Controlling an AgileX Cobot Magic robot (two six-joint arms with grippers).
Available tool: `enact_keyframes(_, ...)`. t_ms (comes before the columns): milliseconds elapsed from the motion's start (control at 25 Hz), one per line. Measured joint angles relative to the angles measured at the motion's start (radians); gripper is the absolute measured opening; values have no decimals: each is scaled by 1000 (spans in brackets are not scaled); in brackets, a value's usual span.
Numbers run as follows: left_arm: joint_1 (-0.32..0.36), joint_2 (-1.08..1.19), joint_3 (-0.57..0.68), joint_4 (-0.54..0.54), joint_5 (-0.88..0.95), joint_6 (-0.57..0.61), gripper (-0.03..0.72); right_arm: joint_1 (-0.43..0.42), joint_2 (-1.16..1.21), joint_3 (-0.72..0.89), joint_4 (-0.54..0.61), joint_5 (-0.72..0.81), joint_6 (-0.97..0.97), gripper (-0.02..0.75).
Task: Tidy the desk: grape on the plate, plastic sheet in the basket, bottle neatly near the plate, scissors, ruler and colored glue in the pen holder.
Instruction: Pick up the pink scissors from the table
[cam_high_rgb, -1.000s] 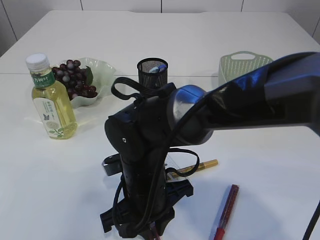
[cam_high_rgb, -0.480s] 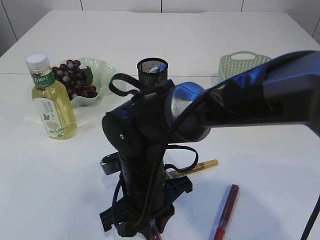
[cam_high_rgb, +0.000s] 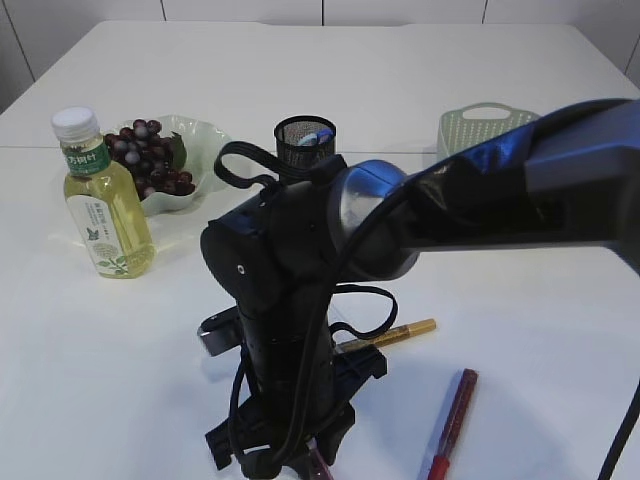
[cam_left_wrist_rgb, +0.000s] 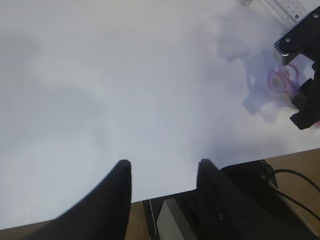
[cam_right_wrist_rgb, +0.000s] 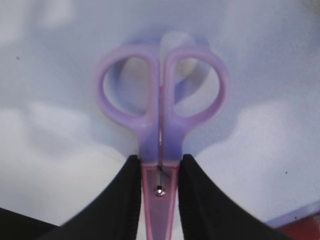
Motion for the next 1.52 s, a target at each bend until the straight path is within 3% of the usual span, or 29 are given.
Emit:
enact_keyframes(480,0,0,0,2,0,0,317,0,-15,0,0,-28,-114,208)
enact_keyframes(960,0,0,0,2,-6,0,317,0,-142,2,-39,-241,-203,208)
enact_keyframes(1520,0,0,0,2,-83,0,317,0,-318,197,-157,-620,-224,207)
